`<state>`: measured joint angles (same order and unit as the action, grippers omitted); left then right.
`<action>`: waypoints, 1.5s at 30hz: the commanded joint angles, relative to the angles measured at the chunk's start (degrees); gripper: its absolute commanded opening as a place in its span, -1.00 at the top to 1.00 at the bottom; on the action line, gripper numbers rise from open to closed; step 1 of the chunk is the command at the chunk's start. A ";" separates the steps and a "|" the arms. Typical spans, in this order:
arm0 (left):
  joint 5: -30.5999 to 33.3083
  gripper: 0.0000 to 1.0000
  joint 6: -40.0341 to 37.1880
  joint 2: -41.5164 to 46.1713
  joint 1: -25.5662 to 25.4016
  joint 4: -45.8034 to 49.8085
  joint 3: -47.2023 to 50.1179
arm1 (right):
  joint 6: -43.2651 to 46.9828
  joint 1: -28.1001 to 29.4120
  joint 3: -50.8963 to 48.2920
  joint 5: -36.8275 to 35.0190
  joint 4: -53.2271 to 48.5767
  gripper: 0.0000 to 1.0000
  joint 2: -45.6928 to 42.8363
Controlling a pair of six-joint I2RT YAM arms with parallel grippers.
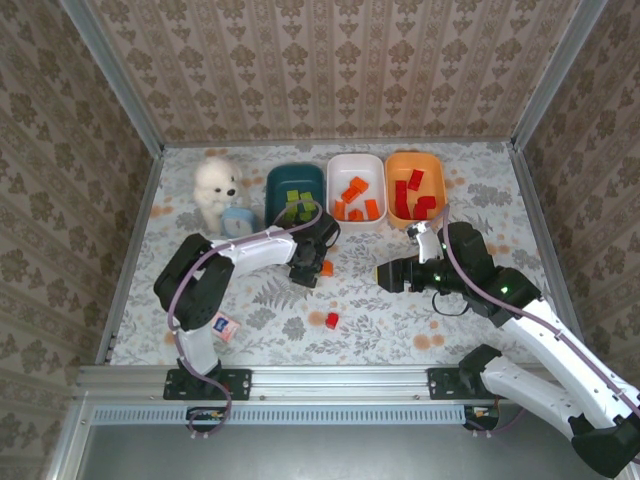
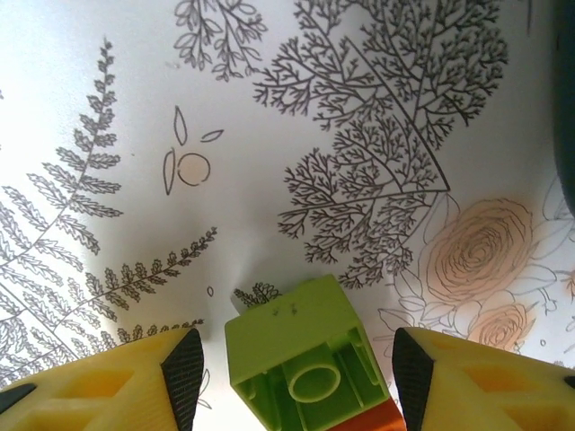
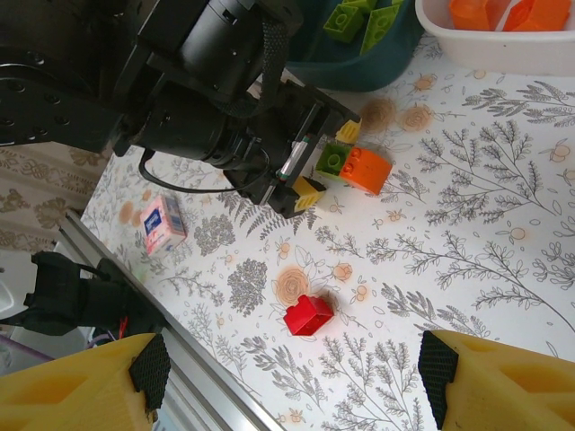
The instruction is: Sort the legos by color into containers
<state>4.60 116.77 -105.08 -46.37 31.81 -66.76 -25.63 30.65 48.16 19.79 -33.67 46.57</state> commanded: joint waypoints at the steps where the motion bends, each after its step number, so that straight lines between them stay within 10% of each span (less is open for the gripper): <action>1: 0.80 -0.14 16.25 -1.52 0.52 2.76 -0.98 | 0.53 -0.24 0.68 -0.80 -1.29 -0.53 0.10; 25: 3.68 0.43 5.96 4.87 0.63 2.83 1.09 | 0.79 -0.55 1.45 -0.98 -2.02 -0.54 0.54; 36: 1.10 0.63 -14.97 19.26 6.87 14.13 -3.98 | 1.37 -0.57 4.94 -1.20 -2.36 -0.53 1.88; 45: -4.41 0.69 -42.14 -1.41 19.83 15.17 -29.58 | 0.80 -0.60 6.90 0.65 2.56 -0.52 8.69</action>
<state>2.07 86.83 -101.16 -28.01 43.81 -90.43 -25.41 30.37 52.84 19.79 -33.10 53.80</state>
